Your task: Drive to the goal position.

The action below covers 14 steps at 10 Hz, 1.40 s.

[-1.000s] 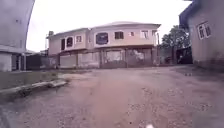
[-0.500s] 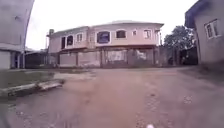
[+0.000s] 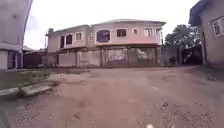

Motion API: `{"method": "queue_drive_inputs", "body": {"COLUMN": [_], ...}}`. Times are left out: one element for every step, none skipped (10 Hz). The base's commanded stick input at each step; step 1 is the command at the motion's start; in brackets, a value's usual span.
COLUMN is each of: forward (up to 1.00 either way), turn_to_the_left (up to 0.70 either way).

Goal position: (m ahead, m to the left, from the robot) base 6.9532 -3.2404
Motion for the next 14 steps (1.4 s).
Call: {"method": "queue_drive_inputs", "body": {"forward": [0.85,0.85,0.85,0.85,0.85,0.85,0.85,0.85,0.85,0.85,0.85,0.85,0.85,0.85], "turn_to_the_left": [0.0,0.0,0.0,0.0,0.0,0.0,0.0,0.0,0.0,0.0,0.0,0.0,0.0,0.0]}}
